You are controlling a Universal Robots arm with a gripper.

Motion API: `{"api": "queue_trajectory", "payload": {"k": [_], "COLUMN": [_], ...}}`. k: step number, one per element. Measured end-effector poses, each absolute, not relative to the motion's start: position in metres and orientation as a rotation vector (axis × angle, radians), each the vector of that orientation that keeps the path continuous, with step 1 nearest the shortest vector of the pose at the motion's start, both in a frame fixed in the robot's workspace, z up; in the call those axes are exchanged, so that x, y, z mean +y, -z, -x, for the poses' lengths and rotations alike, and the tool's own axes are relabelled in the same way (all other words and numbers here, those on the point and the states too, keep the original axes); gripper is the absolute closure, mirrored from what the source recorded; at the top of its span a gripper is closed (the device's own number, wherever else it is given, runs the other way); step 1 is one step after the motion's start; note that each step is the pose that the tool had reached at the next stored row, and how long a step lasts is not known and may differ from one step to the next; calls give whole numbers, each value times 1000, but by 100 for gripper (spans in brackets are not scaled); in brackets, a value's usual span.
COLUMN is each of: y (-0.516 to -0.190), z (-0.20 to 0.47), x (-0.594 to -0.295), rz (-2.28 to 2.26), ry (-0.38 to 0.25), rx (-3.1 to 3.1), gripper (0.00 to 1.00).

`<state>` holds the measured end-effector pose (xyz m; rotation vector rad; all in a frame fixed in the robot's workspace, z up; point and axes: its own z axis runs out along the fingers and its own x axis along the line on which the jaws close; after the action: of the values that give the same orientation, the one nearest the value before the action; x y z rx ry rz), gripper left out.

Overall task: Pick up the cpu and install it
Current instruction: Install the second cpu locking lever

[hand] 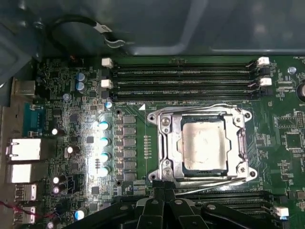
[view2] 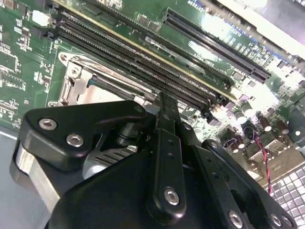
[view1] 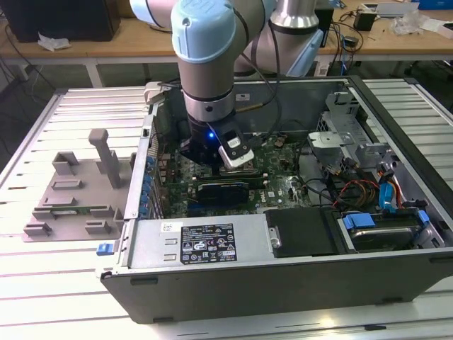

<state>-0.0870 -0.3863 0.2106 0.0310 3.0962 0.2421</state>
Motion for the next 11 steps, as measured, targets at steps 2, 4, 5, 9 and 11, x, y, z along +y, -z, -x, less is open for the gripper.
{"api": "queue_trajectory", "payload": {"k": [2,4,5,9,11], "y": [-210,-210,-209,-205,-204], "z": [87,87,87,87,87], "x": [-389,-391,-393,-397,-398], "rz": [-32,-33,-33,-33,-34], "ry": [-271,-315,-335,-373,-404], "rx": [3094,3090,3088,3084,3080], "gripper": [89,89,89,89,89]}}
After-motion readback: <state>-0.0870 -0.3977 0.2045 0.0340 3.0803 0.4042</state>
